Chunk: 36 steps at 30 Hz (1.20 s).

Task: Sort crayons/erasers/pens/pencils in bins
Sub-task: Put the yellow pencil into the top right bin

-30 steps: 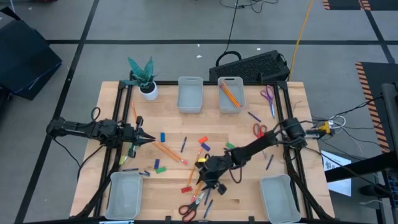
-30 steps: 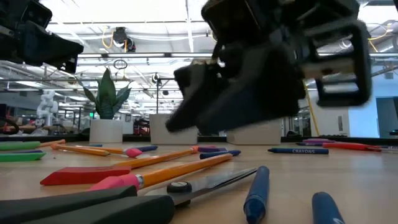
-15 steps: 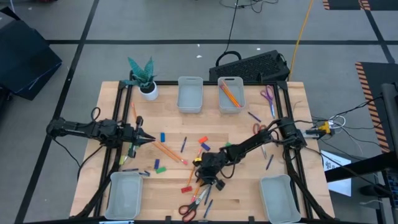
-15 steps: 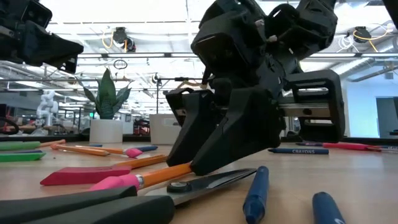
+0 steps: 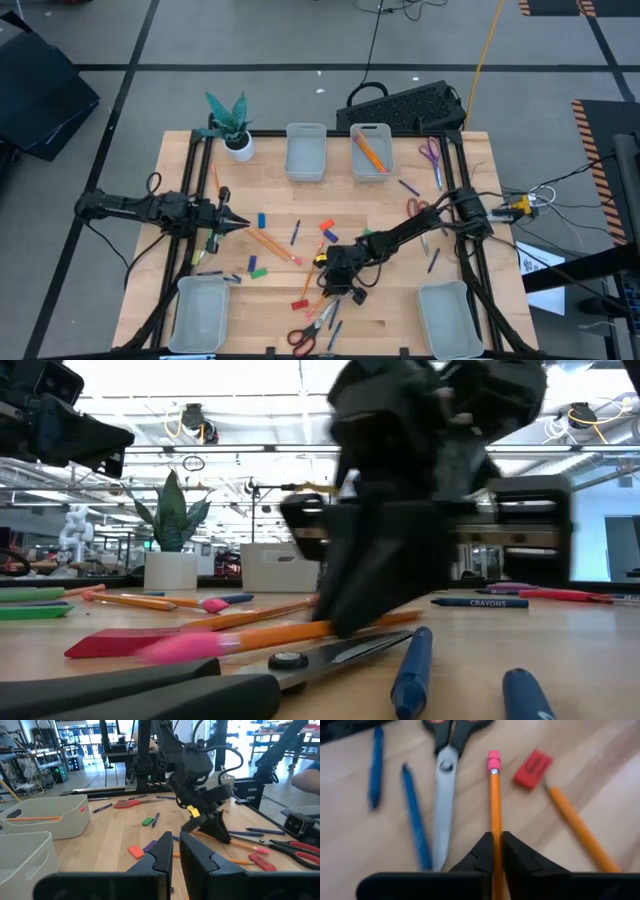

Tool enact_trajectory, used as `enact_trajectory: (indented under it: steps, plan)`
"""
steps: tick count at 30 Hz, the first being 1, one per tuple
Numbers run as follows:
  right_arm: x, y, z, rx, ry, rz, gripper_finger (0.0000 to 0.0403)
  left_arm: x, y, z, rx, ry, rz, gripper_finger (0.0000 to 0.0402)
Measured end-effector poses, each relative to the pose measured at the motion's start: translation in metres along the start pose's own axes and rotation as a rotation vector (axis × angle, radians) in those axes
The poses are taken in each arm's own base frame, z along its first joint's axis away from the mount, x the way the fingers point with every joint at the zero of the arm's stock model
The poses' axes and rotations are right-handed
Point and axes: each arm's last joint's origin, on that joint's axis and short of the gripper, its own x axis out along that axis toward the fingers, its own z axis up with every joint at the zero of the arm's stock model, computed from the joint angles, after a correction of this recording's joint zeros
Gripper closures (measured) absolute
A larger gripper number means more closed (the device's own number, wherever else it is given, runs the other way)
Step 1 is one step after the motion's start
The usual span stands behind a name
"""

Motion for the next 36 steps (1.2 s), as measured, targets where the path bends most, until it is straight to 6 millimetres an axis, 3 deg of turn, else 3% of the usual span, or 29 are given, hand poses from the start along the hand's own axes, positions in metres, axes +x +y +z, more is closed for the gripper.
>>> enact_trajectory:
  steps: [3, 6, 9, 12, 16, 21, 23, 27, 32, 36]
  plan:
    - [-0.025, 0.005, 0.018, 0.017, 0.004, 0.007, 0.0374, 0.000, 0.000, 0.000, 0.000, -0.001, 0.000, 0.0364]
    - [-0.067, 0.002, 0.044, 0.058, -0.038, -0.074, 0.0383, 0.000, 0.000, 0.000, 0.000, -0.001, 0.000, 0.0364]
    - [-0.117, -0.009, 0.053, 0.133, 0.032, -0.320, 0.0387, 0.000, 0.000, 0.000, 0.000, -0.001, 0.000, 0.0364]
    - [-0.171, -0.025, 0.048, 0.281, 0.119, -0.693, 0.0383, 0.000, 0.000, 0.000, 0.000, -0.001, 0.000, 0.0364]
    - [-0.255, -0.048, 0.021, 0.611, 0.166, -1.145, 0.0383, 0.000, 0.000, 0.000, 0.000, 0.000, 0.000, 0.0364]
    - [-0.322, -0.075, -0.034, 0.896, 0.188, -1.406, 0.0384, 0.000, 0.000, 0.000, 0.000, 0.000, 0.000, 0.0364]
    - [-0.336, -0.084, -0.060, 0.992, 0.241, -1.445, 0.0384, 0.000, 0.000, 0.000, 0.000, 0.000, 0.000, 0.0364]
    - [-0.346, -0.101, -0.104, 1.172, 0.193, -1.352, 0.0384, 0.000, 0.000, 0.000, 0.000, 0.000, 0.000, 0.0364]
    - [-0.337, -0.117, -0.151, 1.323, 0.271, -1.297, 0.0384, 0.000, 0.000, 0.000, 0.000, 0.000, 0.000, 0.0364]
    - [-0.328, -0.124, -0.169, 1.395, 0.251, -1.237, 0.0380, 0.000, 0.000, 0.000, 0.000, 0.000, 0.000, 0.0364]
